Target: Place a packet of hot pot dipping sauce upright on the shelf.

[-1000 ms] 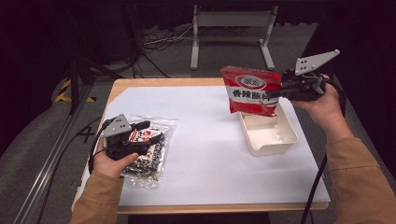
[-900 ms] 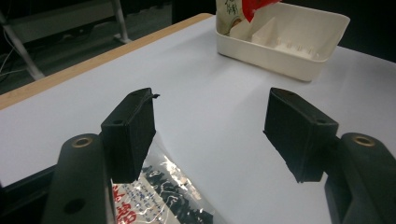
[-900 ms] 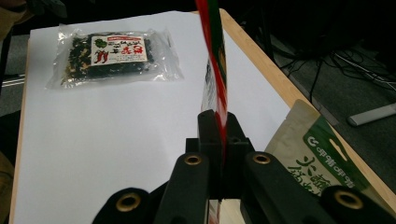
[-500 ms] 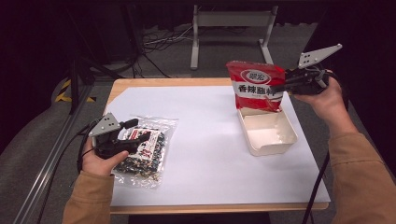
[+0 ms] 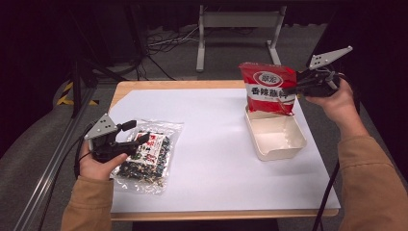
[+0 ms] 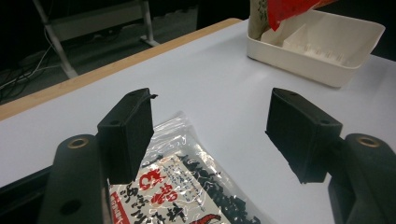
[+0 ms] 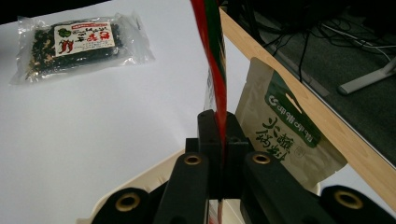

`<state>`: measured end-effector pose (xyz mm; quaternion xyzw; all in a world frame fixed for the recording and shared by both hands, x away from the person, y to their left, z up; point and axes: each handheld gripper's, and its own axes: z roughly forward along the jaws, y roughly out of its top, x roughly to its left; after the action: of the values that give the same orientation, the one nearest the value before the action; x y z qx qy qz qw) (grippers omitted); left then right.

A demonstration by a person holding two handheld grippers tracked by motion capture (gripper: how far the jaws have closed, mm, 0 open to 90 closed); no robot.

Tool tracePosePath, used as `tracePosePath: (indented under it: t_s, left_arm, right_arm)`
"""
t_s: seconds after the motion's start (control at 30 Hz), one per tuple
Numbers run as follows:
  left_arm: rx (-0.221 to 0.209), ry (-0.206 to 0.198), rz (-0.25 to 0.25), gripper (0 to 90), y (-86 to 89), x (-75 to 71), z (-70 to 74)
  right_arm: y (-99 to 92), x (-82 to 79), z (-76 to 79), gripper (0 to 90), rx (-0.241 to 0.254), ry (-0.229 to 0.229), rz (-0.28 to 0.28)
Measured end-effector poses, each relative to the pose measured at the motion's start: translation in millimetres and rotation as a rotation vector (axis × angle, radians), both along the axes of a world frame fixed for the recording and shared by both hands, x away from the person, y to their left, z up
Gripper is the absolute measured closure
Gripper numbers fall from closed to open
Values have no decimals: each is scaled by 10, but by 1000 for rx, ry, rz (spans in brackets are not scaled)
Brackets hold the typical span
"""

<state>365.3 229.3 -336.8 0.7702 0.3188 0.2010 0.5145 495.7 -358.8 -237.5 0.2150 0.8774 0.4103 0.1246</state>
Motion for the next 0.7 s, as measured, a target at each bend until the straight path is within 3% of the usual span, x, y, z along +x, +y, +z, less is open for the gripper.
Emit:
tracePosePath:
  t_s: [0.33, 0.7]
  left_arm:
    - [2, 6, -1, 319, -9, 8, -11]
    - [11, 6, 1, 319, -8, 19, -22]
  right_arm:
    - [-51, 113, -166, 900, -3, 42, -6]
    - [23, 222, -372, 899, -46, 28, -40]
